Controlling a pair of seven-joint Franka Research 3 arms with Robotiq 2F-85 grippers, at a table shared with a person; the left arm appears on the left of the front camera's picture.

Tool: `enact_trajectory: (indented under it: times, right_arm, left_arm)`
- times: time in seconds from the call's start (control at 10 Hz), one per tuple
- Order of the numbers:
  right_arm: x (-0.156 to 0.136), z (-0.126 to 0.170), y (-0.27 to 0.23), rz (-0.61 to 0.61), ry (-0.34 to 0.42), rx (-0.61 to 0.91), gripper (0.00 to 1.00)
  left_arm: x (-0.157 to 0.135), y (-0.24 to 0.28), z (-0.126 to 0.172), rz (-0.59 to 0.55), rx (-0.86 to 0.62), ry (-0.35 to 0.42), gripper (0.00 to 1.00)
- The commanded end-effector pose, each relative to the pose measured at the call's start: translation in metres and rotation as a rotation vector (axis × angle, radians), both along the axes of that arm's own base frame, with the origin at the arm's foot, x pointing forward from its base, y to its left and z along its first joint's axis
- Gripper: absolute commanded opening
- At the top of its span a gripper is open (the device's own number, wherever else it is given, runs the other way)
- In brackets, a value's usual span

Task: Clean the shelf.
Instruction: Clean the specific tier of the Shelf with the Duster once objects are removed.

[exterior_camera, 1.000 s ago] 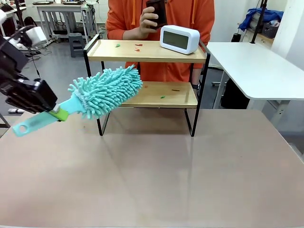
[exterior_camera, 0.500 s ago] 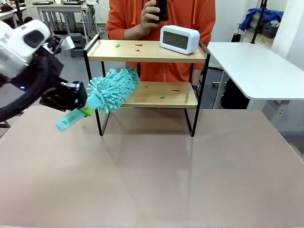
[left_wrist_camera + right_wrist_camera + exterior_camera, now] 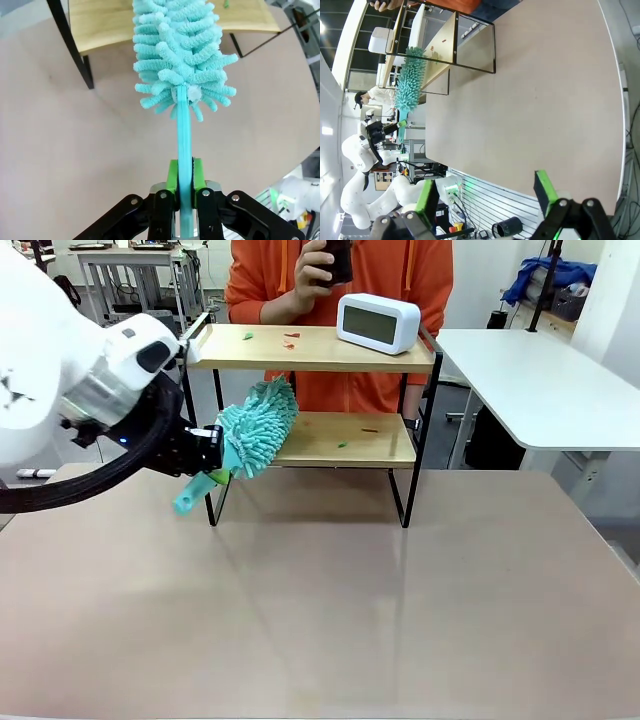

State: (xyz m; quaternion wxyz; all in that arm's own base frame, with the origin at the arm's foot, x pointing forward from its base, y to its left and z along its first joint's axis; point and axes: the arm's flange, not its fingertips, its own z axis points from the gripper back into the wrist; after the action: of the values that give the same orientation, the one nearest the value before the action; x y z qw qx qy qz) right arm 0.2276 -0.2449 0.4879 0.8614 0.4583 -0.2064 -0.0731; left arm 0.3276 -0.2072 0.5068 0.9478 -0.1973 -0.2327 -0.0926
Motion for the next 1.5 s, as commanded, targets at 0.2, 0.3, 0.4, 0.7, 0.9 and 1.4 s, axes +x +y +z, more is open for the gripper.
enact_trajectory:
  times: [0.2,0.3,0.4,0.7,0.9,1.4]
  right_arm:
    - [0.001,0.000,0.001,0.010,-0.025,0.001,1.00]
    - [0.001,0.000,0.001,0.010,-0.025,0.001,1.00]
    - [0.001,0.000,0.001,0.010,-0.025,0.001,1.00]
    - [0.001,0.000,0.001,0.010,-0.025,0.001,1.00]
    - [0.001,0.000,0.001,0.010,-0.025,0.001,1.00]
    - [0.001,0.000,0.001,0.010,-0.025,0.001,1.00]
  left_arm:
    - [0.028,-0.029,-0.007,0.044,0.015,-0.003,0.13]
    - [0.033,-0.034,-0.009,0.019,0.018,0.020,0.13]
    - [0.037,-0.041,-0.009,0.004,0.033,0.023,0.13]
    - [0.051,-0.078,-0.006,-0.074,0.072,0.043,0.13]
    - [0.057,-0.098,-0.005,-0.118,0.091,0.056,0.13]
    - [0.051,-0.128,-0.003,-0.299,0.134,0.091,0.13]
